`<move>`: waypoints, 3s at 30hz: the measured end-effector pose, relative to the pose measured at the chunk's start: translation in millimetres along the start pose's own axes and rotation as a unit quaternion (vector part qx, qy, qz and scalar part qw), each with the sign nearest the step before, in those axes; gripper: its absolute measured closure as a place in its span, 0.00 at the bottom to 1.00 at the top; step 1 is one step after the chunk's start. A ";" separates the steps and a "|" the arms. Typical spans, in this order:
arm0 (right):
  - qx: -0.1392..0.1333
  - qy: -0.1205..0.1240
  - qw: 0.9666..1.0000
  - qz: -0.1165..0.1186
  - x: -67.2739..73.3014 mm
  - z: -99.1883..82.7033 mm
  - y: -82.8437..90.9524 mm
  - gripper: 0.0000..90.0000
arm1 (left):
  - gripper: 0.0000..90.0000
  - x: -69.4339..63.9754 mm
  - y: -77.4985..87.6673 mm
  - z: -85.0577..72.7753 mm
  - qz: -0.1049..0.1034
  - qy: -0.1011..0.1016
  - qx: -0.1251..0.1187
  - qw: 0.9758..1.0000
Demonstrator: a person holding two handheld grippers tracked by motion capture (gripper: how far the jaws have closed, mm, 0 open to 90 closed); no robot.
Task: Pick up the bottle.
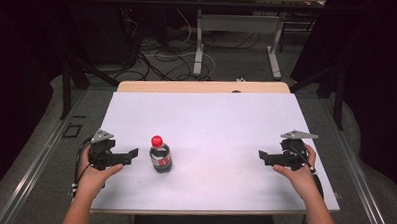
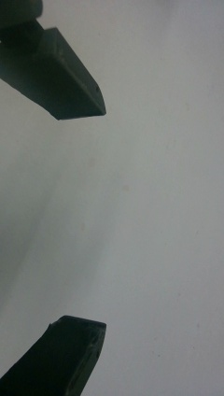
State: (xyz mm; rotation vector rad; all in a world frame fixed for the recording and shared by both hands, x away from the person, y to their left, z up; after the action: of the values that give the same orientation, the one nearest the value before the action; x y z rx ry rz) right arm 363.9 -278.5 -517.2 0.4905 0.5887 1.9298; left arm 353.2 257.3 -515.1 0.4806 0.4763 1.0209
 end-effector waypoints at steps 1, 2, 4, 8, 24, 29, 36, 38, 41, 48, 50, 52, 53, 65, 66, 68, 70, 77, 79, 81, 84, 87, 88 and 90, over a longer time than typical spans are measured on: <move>0.000 0.000 1.000 0.000 0.0 0.0 0.0 0.00 | 0.02 0.0 0.0 0.0 0.000 0.000 0.000 1.000; -0.003 0.011 1.000 0.001 4.7 1.3 5.7 0.00 | 0.02 -1.3 3.5 1.3 -0.005 -0.006 0.005 1.000; -0.004 0.012 1.000 0.005 8.4 2.5 10.7 0.00 | 0.02 -6.9 13.0 6.3 -0.018 -0.009 0.013 1.000; -0.013 0.018 1.000 0.006 11.2 4.8 15.0 0.00 | 0.02 -10.8 22.2 11.9 -0.023 -0.012 0.005 1.000; -0.018 0.026 0.999 0.009 18.9 3.3 11.8 0.06 | 0.04 -56.0 18.2 19.2 -0.092 -0.072 -0.001 0.993; -0.013 0.031 0.999 0.018 23.1 1.7 8.4 0.07 | 0.07 -66.4 -0.3 11.2 -0.093 -0.078 -0.002 0.993; -0.012 0.033 0.999 0.021 25.9 1.0 6.1 0.07 | 0.11 -75.4 -17.6 1.8 -0.097 -0.075 0.002 0.993; -0.011 0.035 0.999 0.021 26.3 0.6 5.6 0.08 | 0.12 -77.4 -21.5 -0.4 -0.095 -0.074 0.001 0.993; -0.010 0.032 0.999 0.022 27.2 0.2 4.9 0.08 | 0.16 -79.0 -25.4 -2.3 -0.096 -0.074 0.001 0.993; -0.008 0.031 0.999 0.022 28.5 -0.6 3.3 0.08 | 0.18 -81.6 -32.3 -3.3 -0.094 -0.074 0.001 0.993; -0.009 0.033 0.999 0.022 28.7 -0.9 2.7 0.08 | 0.18 -82.4 -34.3 -3.1 -0.092 -0.076 0.001 0.993; -0.005 0.033 0.999 0.021 29.1 -1.5 2.2 0.08 | 0.19 -82.9 -35.1 -3.1 -0.094 -0.076 0.001 0.993; -0.005 0.033 0.999 0.021 29.0 -1.7 1.8 0.08 | 0.20 -83.7 -36.4 -3.0 -0.094 -0.079 -0.001 0.992; -0.003 0.034 0.999 0.023 31.1 -2.2 0.7 0.08 | 0.29 -84.3 -37.8 -4.4 -0.079 -0.086 -0.007 0.993; -0.003 0.037 0.999 0.022 30.8 -2.2 0.6 0.08 | 0.29 -84.3 -37.9 -4.7 -0.080 -0.086 -0.008 0.993; -0.003 0.037 0.999 0.023 31.1 -2.4 0.1 0.08 | 0.29 -84.0 -38.4 -5.4 -0.082 -0.082 -0.011 0.993; -0.003 0.037 0.999 0.022 31.0 -2.5 -0.1 0.09 | 0.29 -82.2 -39.0 -6.1 -0.084 -0.080 -0.009 0.993; -0.004 0.036 0.999 0.021 30.5 -2.9 -0.5 0.09 | 0.28 -83.1 -44.1 -9.4 -0.083 -0.082 -0.001 0.993; -0.003 0.034 0.999 0.024 30.9 -3.2 -1.1 0.09 | 0.29 -83.7 -44.6 -9.4 -0.080 -0.084 -0.002 0.993; -0.002 0.033 0.999 0.025 31.5 -3.3 -1.4 0.10 | 0.30 -84.1 -44.5 -9.1 -0.079 -0.088 -0.003 0.993; -0.001 0.033 0.999 0.025 31.7 -3.7 -2.1 0.10 | 0.30 -84.8 -43.9 -9.8 -0.075 -0.089 -0.006 0.993; 0.001 0.035 0.999 0.023 31.3 -4.3 -2.5 0.10 | 0.31 -85.2 -43.5 -10.5 -0.074 -0.091 -0.009 0.993; 0.000 0.034 0.999 0.024 31.5 -4.4 -3.0 0.10 | 0.31 -85.3 -43.5 -10.4 -0.073 -0.091 -0.009 0.993; 0.000 0.034 0.999 0.025 31.9 -4.4 -3.1 0.10 | 0.31 -85.6 -43.4 -10.1 -0.070 -0.091 -0.008 0.993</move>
State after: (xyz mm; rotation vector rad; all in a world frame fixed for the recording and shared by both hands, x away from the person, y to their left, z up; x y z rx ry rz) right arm 350.7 -249.0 -520.0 0.4443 0.6253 1.9999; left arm 339.3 164.1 -535.7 0.5141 0.3344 0.8360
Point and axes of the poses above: each handheld gripper's, and its own axes: y roughly backward along the jaws, z roughly out of its top, x roughly to its left, the point moved 2 cm from there along -y, roughly forward along the jaws, and after that the axes turned 2 degrees about -x, right-handed, at the moved point
